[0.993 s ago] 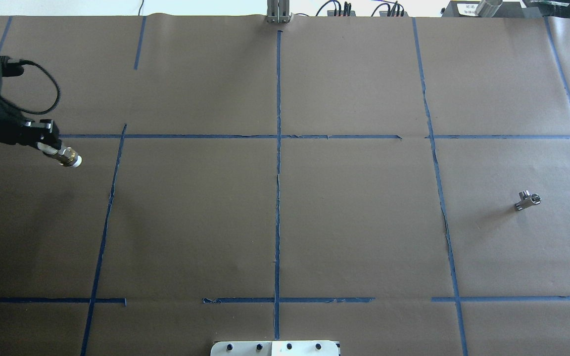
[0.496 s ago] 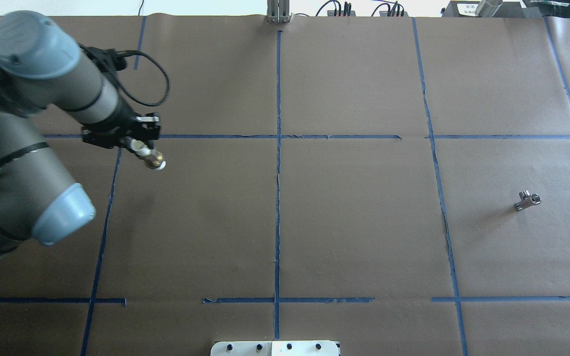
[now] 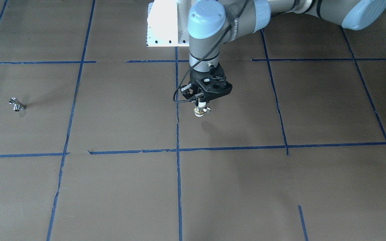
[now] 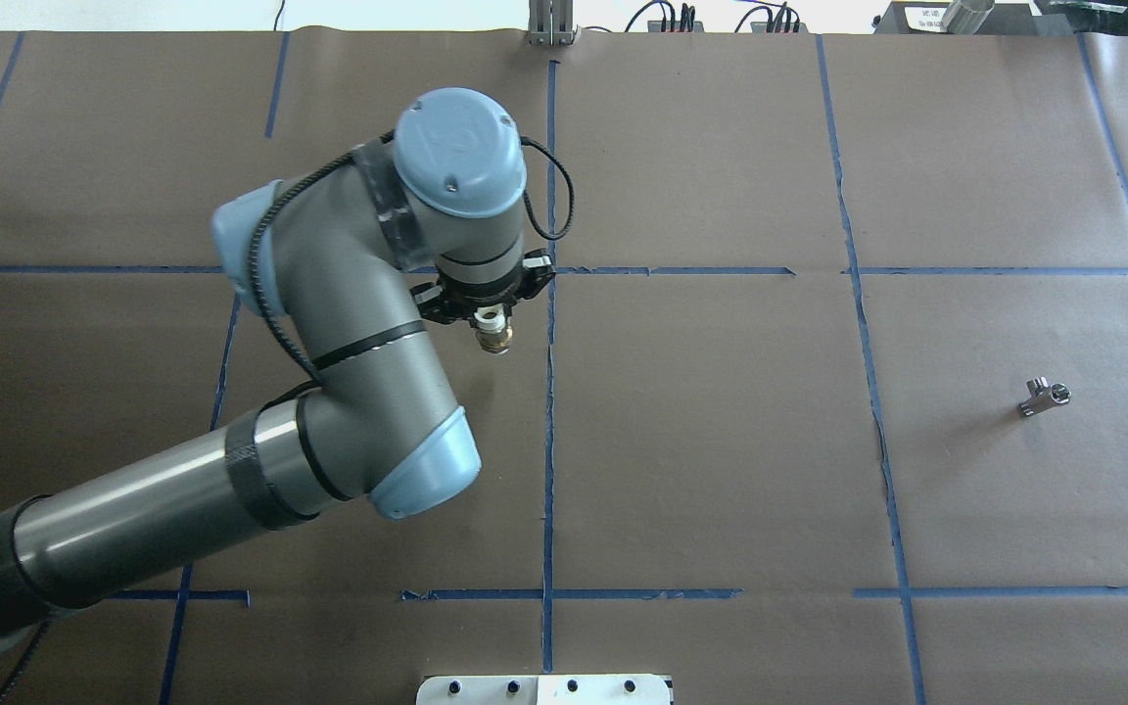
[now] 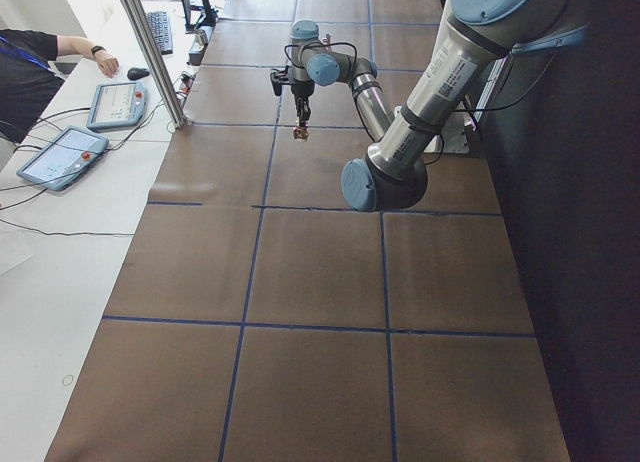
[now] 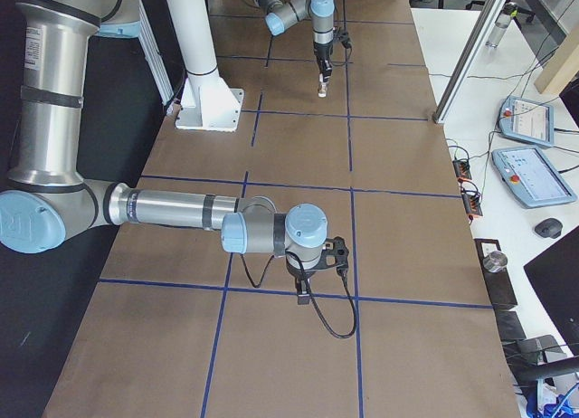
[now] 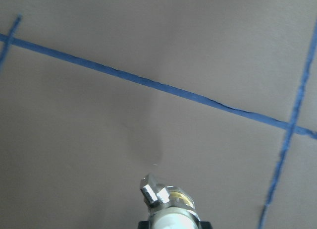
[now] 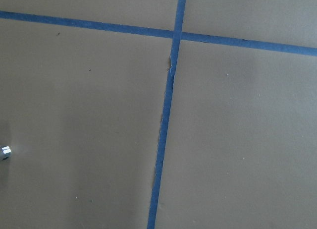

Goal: Assemble PPR valve and pipe with both arms
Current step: 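Lift the valve with the left gripper and carry it to table center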

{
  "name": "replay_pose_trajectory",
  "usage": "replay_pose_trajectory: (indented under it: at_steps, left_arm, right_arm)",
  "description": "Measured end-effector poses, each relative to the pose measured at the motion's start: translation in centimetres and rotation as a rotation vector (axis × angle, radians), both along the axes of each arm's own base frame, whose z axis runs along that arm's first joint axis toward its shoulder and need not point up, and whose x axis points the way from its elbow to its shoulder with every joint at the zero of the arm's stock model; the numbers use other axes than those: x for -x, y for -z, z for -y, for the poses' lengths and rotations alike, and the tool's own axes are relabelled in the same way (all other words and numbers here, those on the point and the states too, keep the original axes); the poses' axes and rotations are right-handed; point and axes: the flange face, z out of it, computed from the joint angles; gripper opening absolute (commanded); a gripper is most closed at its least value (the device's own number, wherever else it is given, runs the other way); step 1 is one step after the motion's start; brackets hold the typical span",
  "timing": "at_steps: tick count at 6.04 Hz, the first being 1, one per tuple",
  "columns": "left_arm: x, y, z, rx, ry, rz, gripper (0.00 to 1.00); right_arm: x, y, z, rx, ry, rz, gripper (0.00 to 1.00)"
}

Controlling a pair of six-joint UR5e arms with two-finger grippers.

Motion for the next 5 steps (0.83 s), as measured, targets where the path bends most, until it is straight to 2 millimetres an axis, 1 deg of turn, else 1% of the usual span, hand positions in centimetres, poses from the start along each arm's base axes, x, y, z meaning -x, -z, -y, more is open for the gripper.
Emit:
replay_pose_trajectory:
  at_steps: [1,3,4,5]
  left_arm:
    - [-2.4,0.9,-0.5,-0.022,-0.007,0.01,0.0]
    - [-4.7,0.9,-1.8,-0.051,-0.037,0.007,0.0]
    - [-5.5,0.6,-2.3,-0.053,-0.049,0.007,0.04]
    - [-6.1,0.2,-2.4,-0.053,-0.054,0.009,0.14]
  right_arm:
    - [0.0,0.0,0.0,0.0,0.0,0.0,1.0]
    - [0.0,-0.1,0.0,0.0,0.001,-0.001,1.0]
    - [0.0,-0.1,0.0,0.001,0.001,-0.001,1.0]
    - [0.0,-0.1,0.0,0.002,0.001,-0.001,1.0]
